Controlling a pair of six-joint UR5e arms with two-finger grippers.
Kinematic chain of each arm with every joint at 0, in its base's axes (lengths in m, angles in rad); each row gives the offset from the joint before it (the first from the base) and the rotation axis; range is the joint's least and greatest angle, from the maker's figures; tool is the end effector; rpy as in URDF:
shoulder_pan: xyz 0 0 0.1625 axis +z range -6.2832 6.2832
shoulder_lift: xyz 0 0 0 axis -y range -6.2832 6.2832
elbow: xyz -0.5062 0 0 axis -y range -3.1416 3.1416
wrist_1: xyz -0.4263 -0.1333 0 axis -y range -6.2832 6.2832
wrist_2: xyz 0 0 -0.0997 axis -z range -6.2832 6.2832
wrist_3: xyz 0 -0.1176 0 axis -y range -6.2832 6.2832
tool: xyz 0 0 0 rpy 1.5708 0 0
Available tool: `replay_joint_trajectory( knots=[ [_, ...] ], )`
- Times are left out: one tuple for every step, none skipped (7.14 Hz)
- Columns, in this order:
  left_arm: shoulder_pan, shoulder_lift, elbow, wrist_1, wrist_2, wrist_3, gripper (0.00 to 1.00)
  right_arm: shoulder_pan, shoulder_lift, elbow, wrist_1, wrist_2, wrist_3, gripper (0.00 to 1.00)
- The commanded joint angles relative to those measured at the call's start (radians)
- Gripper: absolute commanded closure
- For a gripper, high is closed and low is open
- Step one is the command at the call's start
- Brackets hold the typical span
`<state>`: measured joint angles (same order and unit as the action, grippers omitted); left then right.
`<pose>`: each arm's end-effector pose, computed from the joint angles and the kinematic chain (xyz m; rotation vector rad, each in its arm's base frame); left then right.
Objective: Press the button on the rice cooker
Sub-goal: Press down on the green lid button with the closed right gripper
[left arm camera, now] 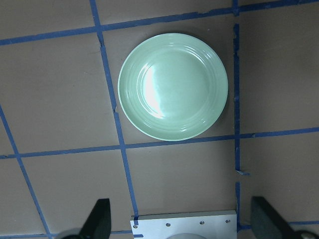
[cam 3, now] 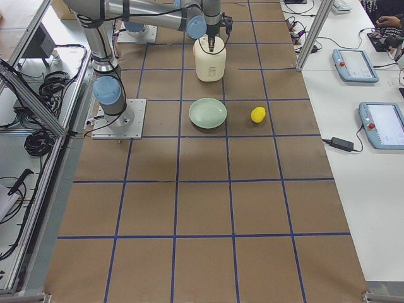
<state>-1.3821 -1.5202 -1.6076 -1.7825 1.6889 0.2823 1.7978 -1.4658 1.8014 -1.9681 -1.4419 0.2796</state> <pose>-0.0281 -0.4894 0.5398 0.1608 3.0506 0.3370 0.2712 -0.5144 0.4153 0.0729 3.0002 -0.0411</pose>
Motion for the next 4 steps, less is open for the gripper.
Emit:
replay_joint_trajectory(
  knots=[
    [0.000, 0.000, 0.000, 0.000, 0.000, 0.000, 0.00, 0.000, 0.007, 0.001, 0.000, 0.000, 0.001, 0.94],
    [0.000, 0.001, 0.000, 0.000, 0.000, 0.000, 0.00, 0.000, 0.008, 0.001, 0.000, 0.000, 0.001, 0.94],
    [0.000, 0.000, 0.000, 0.000, 0.000, 0.000, 0.00, 0.002, 0.013, 0.001, 0.000, 0.000, 0.001, 0.94],
    [0.000, 0.000, 0.000, 0.000, 0.000, 0.000, 0.00, 0.002, 0.016, 0.001, 0.000, 0.000, 0.003, 0.94]
  ],
)
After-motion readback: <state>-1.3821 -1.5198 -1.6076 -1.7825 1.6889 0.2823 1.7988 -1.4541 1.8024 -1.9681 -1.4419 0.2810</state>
